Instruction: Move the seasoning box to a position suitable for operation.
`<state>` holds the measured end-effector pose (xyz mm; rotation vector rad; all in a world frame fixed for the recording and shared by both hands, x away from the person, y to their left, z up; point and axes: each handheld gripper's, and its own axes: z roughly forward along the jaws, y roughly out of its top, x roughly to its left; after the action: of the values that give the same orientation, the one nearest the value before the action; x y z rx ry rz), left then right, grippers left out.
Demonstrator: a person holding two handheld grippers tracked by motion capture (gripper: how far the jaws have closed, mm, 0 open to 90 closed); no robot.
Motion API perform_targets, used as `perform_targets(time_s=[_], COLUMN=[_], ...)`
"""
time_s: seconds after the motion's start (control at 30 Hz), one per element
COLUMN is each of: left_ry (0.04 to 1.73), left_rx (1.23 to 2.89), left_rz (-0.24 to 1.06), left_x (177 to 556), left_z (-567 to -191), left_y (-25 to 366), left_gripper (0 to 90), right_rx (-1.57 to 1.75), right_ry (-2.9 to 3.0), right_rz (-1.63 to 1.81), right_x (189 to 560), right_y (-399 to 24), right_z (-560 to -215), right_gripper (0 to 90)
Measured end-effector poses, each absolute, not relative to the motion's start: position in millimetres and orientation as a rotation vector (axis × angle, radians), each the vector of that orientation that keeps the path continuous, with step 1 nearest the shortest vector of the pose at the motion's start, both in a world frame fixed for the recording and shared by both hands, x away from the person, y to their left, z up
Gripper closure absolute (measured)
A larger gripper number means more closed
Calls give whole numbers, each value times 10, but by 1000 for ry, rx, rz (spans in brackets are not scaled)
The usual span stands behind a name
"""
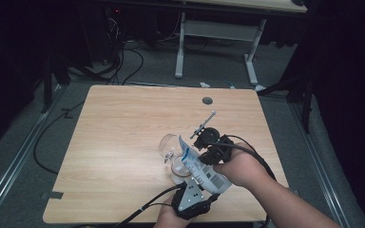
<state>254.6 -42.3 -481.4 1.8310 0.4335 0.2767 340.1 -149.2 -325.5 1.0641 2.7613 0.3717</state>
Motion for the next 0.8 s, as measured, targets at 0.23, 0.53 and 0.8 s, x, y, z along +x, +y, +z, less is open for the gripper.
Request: perform_targets(time_s=[0.23, 0.53, 0.8], left_ry=[434, 436, 436], left_rx=[1829, 1826, 1822], left_rz=[280, 280, 282], left_x=[2552, 2555, 2556], left_z=[-4810, -4805, -4798], left_y=[-420, -419, -418], left_gripper=[616, 616, 616], right_rx=[1057, 1055, 1054], right_ry=[2758, 2757, 2758], right_rz=[372, 376, 373], right_x=[3401, 3407, 3411], right_y=[-1488, -1482, -1473], right_z=[-3250, -3250, -3241], right_gripper=[899, 899, 899])
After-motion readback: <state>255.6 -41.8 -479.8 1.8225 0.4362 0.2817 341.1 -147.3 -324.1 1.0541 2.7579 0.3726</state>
